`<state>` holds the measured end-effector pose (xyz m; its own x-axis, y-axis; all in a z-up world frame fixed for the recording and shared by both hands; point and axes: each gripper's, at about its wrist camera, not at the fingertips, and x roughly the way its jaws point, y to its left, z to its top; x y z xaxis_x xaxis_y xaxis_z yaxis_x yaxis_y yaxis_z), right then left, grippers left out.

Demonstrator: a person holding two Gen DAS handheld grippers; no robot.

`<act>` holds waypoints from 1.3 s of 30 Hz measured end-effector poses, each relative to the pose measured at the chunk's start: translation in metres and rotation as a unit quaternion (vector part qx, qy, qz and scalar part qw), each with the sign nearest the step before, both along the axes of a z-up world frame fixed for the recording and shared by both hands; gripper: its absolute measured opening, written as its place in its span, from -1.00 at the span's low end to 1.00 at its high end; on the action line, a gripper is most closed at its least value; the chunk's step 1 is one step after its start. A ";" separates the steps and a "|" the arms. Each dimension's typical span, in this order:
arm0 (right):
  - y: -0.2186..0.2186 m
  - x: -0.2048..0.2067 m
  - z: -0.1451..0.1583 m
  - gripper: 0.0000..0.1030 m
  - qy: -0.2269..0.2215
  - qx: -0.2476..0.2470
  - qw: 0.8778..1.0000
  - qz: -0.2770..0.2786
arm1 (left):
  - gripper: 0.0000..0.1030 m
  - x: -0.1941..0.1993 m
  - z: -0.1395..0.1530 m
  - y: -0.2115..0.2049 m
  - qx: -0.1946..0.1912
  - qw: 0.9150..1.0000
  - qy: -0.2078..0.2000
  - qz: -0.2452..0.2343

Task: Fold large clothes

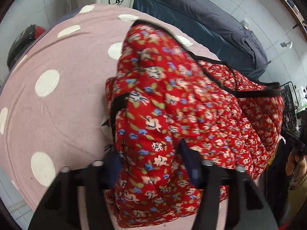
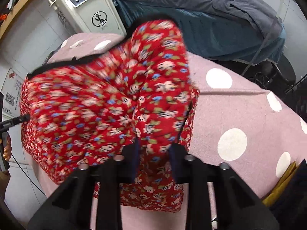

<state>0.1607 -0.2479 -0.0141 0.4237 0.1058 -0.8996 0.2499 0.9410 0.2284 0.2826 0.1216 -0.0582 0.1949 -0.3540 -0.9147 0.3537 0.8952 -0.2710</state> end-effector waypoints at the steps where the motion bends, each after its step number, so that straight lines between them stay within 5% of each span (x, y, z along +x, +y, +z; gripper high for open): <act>1: -0.007 0.001 0.009 -0.69 -0.018 0.010 1.000 -0.014 | -0.37 0.006 0.007 0.001 -0.001 1.000 -0.013 0.005; 5: -0.043 0.009 0.007 -0.72 -0.036 0.054 0.994 -0.088 | -0.56 0.039 0.016 0.016 -0.009 0.998 -0.016 0.056; 8: -0.050 0.026 -0.025 -0.72 0.013 0.066 0.991 -0.115 | -0.55 0.058 -0.008 0.014 0.004 0.997 0.015 0.079; 11: -0.043 0.041 -0.060 -0.63 0.065 0.044 0.990 -0.119 | -0.27 0.061 -0.042 -0.007 0.079 0.995 0.031 0.060; 15: -0.039 0.045 -0.076 -0.33 0.072 0.027 0.989 -0.126 | 0.77 0.057 -0.059 -0.012 0.160 0.984 -0.021 0.076; 17: -0.044 0.038 -0.082 -0.11 0.073 0.029 0.987 -0.140 | 0.89 0.060 -0.067 0.005 0.120 0.986 0.020 0.110; 18: -0.049 0.034 -0.085 0.26 0.080 0.018 0.985 -0.151 | 0.91 0.065 -0.074 0.019 0.082 0.985 0.060 0.142; 20: -0.062 0.025 -0.092 0.54 0.083 0.031 0.982 -0.166 | 0.91 0.067 -0.079 0.031 0.045 0.982 0.087 0.163; 26: -0.069 0.005 -0.080 0.58 0.059 0.070 0.976 -0.197 | 0.90 0.051 -0.046 0.030 0.058 0.987 0.013 0.150; 34: -0.079 -0.062 -0.067 0.61 0.005 0.168 0.967 -0.193 | 0.87 0.021 0.006 0.083 -0.080 0.982 0.017 0.168; 36: -0.083 -0.072 -0.069 0.64 0.009 0.167 0.968 -0.189 | 0.87 0.014 0.010 0.086 -0.070 0.985 0.015 0.154; 39: -0.077 -0.083 -0.068 0.64 0.014 0.159 0.971 -0.176 | 0.87 0.003 0.014 0.063 0.015 0.994 -0.020 0.109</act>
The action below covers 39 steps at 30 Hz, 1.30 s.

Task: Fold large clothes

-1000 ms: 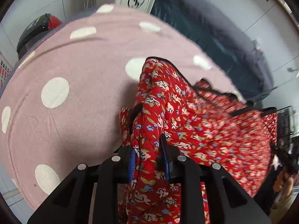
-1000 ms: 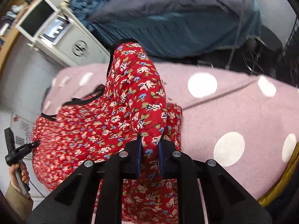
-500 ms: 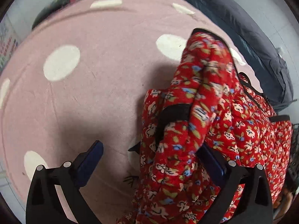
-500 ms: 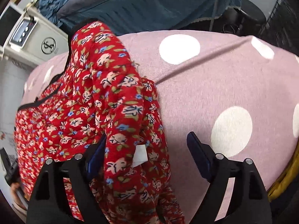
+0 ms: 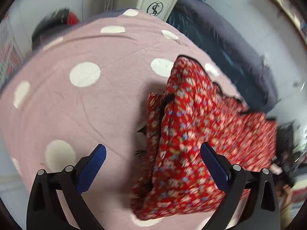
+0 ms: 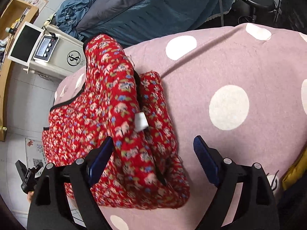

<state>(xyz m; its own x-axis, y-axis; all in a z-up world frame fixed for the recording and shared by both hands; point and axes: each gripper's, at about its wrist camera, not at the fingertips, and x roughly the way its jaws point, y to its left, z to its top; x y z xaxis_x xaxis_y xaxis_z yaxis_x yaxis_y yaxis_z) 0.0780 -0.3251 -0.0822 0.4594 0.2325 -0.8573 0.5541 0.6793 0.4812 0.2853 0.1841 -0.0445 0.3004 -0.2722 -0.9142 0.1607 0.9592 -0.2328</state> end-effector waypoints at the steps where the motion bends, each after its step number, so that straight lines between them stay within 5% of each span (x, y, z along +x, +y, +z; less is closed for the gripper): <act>1: 0.001 -0.002 0.000 0.64 0.001 -0.003 1.000 0.005 | 0.87 -0.003 0.000 -0.009 0.021 1.000 -0.007 -0.010; 9: 0.048 0.006 0.020 0.64 0.011 -0.069 0.993 0.095 | 0.87 -0.031 -0.002 -0.052 0.121 0.990 -0.054 -0.052; 16: 0.066 0.033 0.021 0.64 0.021 -0.102 0.984 0.144 | 0.87 -0.029 -0.016 -0.067 0.122 0.988 -0.046 -0.088; 24: 0.039 0.063 -0.006 0.64 0.004 -0.012 0.993 0.115 | 0.90 0.003 -0.034 -0.051 0.056 0.995 0.002 -0.081; 28: 0.023 0.075 -0.026 0.81 0.002 0.045 0.994 0.097 | 0.90 0.033 -0.062 -0.031 -0.020 0.995 0.070 -0.065; 32: 0.021 0.083 -0.039 0.89 0.002 0.057 0.993 0.107 | 0.90 0.052 -0.089 -0.023 -0.081 0.986 0.126 -0.071; 37: 0.010 0.086 -0.054 0.89 -0.009 0.083 0.990 0.112 | 0.91 0.067 -0.127 -0.012 -0.176 0.960 0.210 -0.054; 39: 0.002 0.079 -0.061 0.91 -0.013 0.088 0.990 0.112 | 0.91 0.070 -0.130 -0.012 -0.183 0.958 0.213 -0.058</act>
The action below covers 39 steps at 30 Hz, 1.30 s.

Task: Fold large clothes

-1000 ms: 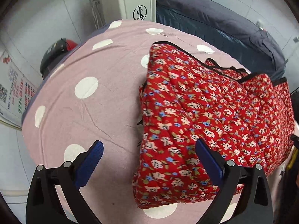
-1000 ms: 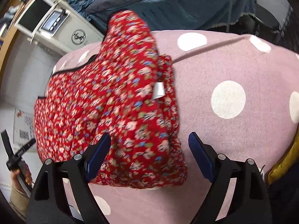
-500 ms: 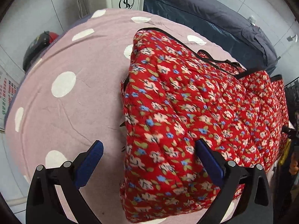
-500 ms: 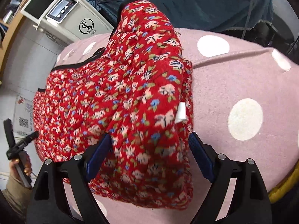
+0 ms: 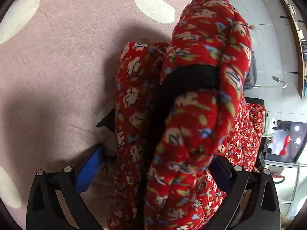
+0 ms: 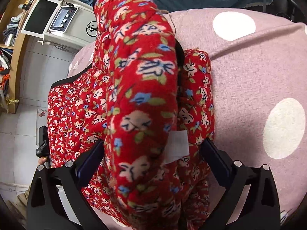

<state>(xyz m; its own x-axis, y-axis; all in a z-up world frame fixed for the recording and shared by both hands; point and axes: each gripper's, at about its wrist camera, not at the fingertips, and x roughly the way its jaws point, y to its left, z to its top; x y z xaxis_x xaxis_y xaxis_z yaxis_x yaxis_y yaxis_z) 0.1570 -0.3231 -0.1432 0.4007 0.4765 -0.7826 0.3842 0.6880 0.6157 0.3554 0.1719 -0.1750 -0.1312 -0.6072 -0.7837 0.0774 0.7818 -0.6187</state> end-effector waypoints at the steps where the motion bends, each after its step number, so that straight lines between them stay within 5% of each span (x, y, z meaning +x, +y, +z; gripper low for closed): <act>1: -0.001 0.000 -0.002 0.91 0.000 0.000 1.000 0.000 | 0.91 0.001 0.000 -0.001 0.001 1.000 -0.001 -0.004; 7: -0.002 -0.007 -0.003 0.91 0.003 -0.003 1.000 -0.012 | 0.91 0.011 0.009 -0.013 0.017 0.999 -0.026 -0.016; 13: 0.000 -0.016 0.020 0.91 0.020 -0.070 0.997 -0.027 | 0.90 0.006 0.029 -0.016 0.030 0.995 -0.089 -0.030; 19: -0.013 -0.025 -0.026 0.91 0.051 0.074 0.993 -0.078 | 0.91 0.016 0.013 -0.014 0.004 0.998 -0.056 -0.026; 29: -0.006 -0.013 -0.023 0.89 0.034 0.058 0.996 -0.057 | 0.85 0.028 0.010 -0.029 0.003 0.997 -0.062 -0.038; 39: 0.027 -0.016 0.040 -0.02 0.011 -0.048 0.998 -0.040 | 0.27 -0.009 0.049 -0.053 0.010 0.995 -0.098 -0.019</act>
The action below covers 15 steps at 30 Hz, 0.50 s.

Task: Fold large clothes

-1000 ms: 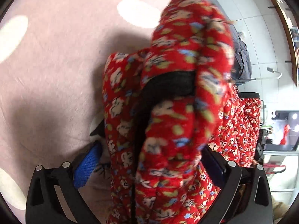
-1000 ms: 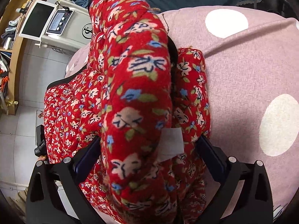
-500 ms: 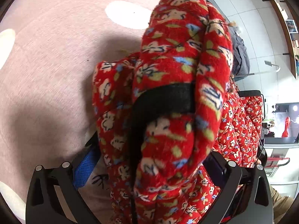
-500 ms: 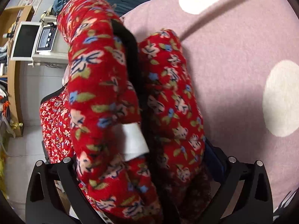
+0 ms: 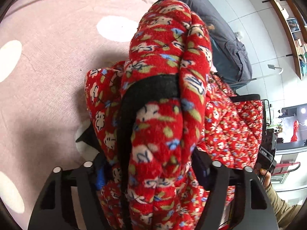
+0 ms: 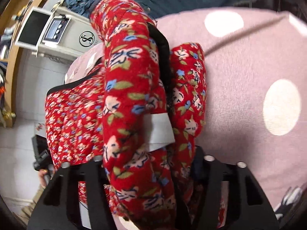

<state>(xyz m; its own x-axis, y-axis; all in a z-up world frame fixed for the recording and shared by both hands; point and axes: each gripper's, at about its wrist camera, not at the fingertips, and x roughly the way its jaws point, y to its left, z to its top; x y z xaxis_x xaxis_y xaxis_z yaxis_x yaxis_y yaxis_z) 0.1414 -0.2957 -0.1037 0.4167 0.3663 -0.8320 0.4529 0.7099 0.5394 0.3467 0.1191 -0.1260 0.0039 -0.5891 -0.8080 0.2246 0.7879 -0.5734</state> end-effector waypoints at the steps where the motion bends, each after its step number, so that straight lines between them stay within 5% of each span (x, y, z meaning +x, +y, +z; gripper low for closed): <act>1: 0.007 -0.001 0.011 -0.04 -0.004 -0.017 1.000 0.008 | 0.25 -0.005 0.003 0.004 -0.004 1.000 -0.003 0.003; 7: 0.031 -0.022 0.065 -0.14 -0.038 -0.045 0.998 0.022 | 0.02 -0.036 0.049 0.011 -0.046 0.998 -0.033 0.005; 11: 0.057 -0.048 0.107 -0.15 -0.046 -0.076 0.995 0.050 | -0.01 -0.071 0.083 0.004 -0.046 0.997 -0.059 -0.036; 15: 0.073 -0.075 0.128 -0.16 -0.037 -0.072 0.995 0.051 | -0.05 -0.108 0.098 0.009 -0.072 0.996 -0.039 -0.034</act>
